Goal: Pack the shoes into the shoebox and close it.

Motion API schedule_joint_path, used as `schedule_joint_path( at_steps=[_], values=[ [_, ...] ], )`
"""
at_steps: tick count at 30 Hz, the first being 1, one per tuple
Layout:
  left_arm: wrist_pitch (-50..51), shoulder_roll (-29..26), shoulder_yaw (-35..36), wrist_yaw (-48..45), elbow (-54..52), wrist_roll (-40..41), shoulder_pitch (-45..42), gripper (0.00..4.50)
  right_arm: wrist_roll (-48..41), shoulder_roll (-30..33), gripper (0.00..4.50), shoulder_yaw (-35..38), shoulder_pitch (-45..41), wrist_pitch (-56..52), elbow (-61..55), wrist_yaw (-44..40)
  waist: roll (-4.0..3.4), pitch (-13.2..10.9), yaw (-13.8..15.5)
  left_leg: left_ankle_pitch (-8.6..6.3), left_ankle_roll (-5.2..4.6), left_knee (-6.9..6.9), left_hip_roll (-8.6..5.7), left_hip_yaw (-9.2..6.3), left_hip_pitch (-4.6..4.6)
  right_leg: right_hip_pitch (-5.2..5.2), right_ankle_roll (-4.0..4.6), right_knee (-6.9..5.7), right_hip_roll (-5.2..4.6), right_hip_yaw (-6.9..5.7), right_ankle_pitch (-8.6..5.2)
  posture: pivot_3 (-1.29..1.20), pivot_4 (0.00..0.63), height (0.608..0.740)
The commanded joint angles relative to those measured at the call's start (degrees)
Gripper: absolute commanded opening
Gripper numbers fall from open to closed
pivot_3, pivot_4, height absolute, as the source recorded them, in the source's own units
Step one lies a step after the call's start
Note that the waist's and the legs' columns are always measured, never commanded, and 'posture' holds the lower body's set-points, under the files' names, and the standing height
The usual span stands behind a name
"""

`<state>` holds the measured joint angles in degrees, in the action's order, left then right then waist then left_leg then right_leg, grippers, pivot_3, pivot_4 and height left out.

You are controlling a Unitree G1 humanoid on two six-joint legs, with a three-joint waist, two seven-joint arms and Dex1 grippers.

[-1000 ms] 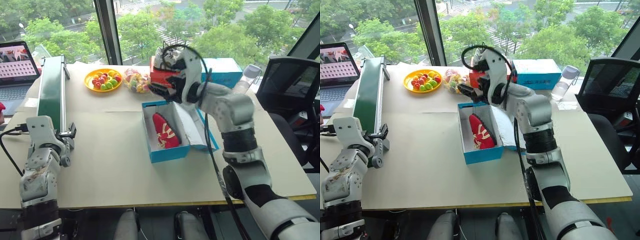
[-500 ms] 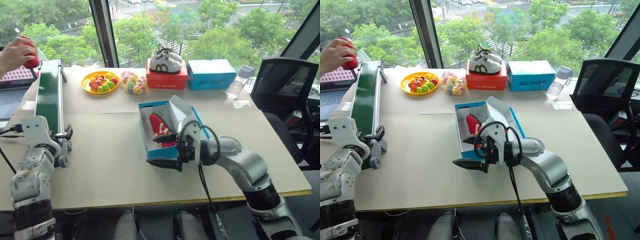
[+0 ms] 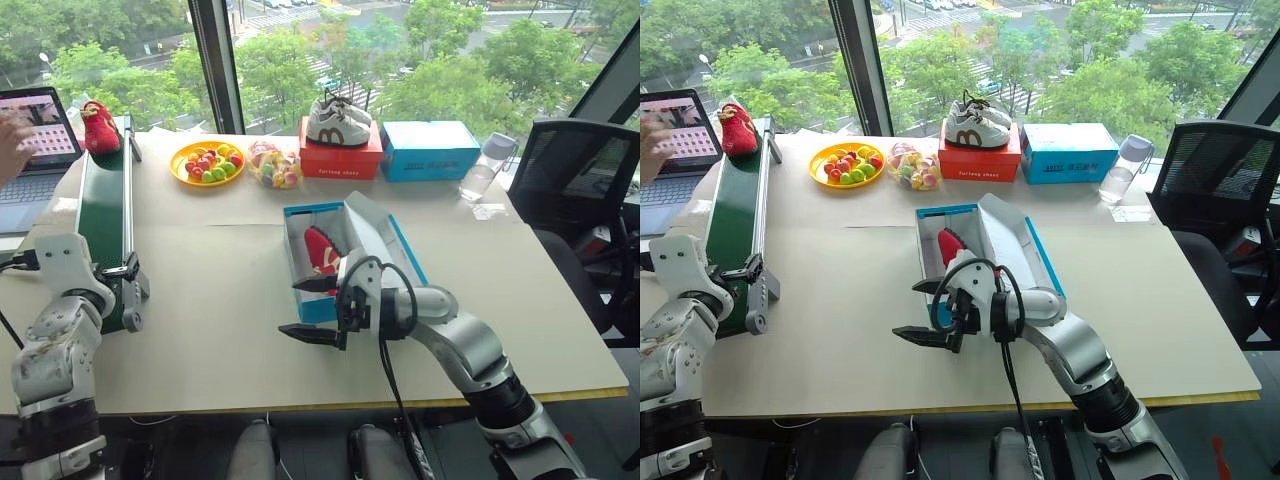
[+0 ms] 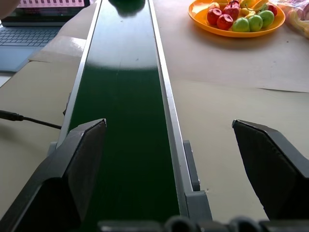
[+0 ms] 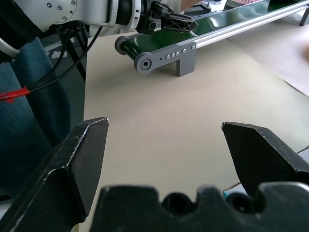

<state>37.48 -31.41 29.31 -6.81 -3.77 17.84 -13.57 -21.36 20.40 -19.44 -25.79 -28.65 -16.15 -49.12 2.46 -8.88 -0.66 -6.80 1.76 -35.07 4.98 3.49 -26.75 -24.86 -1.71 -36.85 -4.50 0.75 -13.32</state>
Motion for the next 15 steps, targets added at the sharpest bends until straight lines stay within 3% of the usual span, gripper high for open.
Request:
schedule_joint_path(
  at_steps=[1, 15],
  values=[
    [0.0, -0.9, 0.7, 0.3, -0.7, -0.5, -0.2, 4.50, 1.6, -0.5, 4.48, 0.2, -0.7, 1.8, -0.3, 0.9, 0.00, 0.0, 0.0, 0.00, 0.00, 0.01, 0.00, 0.00, 0.00, 0.00, 0.00, 0.00, 0.00, 0.00, 0.00, 0.00, 0.150, 0.731],
    [0.4, -1.5, 0.1, 0.5, 1.4, -1.6, -0.5, 4.50, 3.6, -1.7, 4.48, 0.7, 0.0, 1.3, 0.9, 3.0, 0.03, 0.0, 0.0, 0.01, 0.03, 0.01, 0.00, 0.00, 0.00, -0.01, 0.00, -0.01, 0.00, 0.00, 0.00, 0.00, 0.150, 0.731]
  ],
)
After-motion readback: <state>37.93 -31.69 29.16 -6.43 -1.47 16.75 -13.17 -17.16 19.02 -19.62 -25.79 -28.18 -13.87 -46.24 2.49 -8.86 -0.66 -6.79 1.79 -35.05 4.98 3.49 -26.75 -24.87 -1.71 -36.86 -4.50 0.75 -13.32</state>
